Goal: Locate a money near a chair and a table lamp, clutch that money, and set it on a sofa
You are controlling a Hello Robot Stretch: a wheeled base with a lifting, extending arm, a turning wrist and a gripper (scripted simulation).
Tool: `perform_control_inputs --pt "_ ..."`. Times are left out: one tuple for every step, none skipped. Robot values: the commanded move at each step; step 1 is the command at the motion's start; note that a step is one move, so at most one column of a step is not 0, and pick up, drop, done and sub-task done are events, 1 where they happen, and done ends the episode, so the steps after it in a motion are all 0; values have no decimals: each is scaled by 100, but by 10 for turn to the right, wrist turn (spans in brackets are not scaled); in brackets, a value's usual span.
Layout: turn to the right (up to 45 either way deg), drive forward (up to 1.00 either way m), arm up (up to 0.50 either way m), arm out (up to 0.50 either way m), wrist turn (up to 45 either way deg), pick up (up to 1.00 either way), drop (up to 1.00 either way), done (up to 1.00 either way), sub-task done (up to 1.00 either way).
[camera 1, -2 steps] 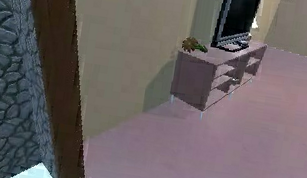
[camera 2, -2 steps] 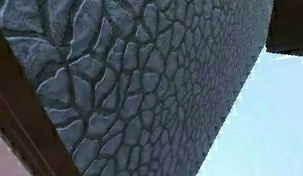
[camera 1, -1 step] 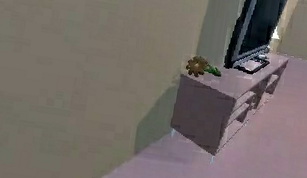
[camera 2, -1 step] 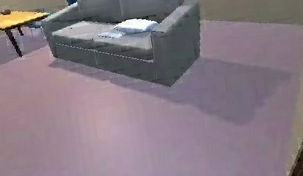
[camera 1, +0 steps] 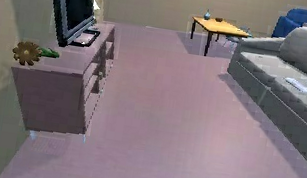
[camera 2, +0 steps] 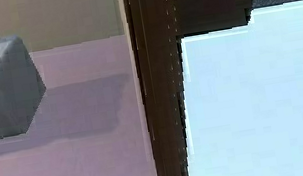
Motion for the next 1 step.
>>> perform_control_inputs --pt "120 0 0 0 0 0 0 0 0"
